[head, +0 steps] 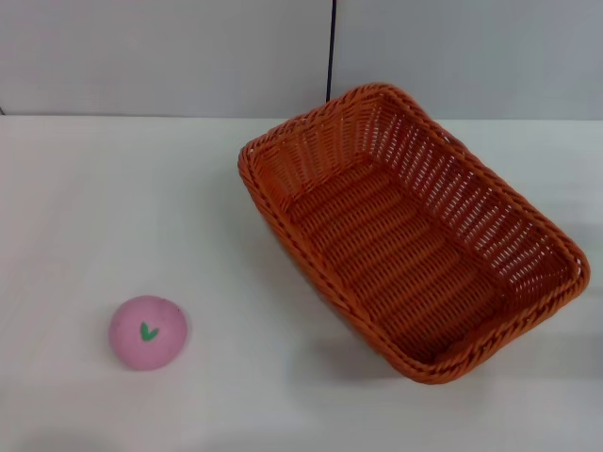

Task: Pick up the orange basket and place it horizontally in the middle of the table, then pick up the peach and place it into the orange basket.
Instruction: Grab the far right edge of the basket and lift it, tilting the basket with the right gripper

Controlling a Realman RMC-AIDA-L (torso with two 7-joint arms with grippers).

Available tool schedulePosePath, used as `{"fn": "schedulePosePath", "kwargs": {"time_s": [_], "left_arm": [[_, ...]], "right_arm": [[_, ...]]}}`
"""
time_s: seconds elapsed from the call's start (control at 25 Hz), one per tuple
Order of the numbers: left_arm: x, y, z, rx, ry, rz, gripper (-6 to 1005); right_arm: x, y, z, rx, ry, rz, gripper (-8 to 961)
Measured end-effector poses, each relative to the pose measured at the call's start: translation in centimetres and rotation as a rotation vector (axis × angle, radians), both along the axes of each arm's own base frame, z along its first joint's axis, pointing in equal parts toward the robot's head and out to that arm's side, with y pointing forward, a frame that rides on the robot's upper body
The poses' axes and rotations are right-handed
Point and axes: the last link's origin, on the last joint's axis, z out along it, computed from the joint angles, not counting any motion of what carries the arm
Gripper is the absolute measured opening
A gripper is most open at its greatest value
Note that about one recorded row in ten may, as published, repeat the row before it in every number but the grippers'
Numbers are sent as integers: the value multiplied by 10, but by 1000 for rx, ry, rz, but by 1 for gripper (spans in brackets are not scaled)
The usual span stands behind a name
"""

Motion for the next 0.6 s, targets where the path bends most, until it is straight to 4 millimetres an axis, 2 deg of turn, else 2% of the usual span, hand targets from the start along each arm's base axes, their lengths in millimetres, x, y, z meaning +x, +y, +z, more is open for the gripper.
{"fn": "schedulePosePath", "kwargs": {"time_s": [0.04,0.16,0.36,0.4,0.48,0.6], "left_arm": [[-1,0,-1,-5,-2,7,342],[-3,0,-3,-15,-10,27,551],[-5,3,-7,-39,-17,42,654],[-6,2,-7,-40,-16,45,674],[-7,1,-7,-40,-17,48,715],[-10,-3,-6,-37,-20,64,777]], "right_arm": [[0,0,0,0,0,0,391],[-1,2,5,-2,53,27,456],[-5,7,15,-160,124,149,564],[-7,15,23,-267,161,185,615],[-9,19,29,-326,175,197,718],[-18,36,44,-518,221,212,718]]}}
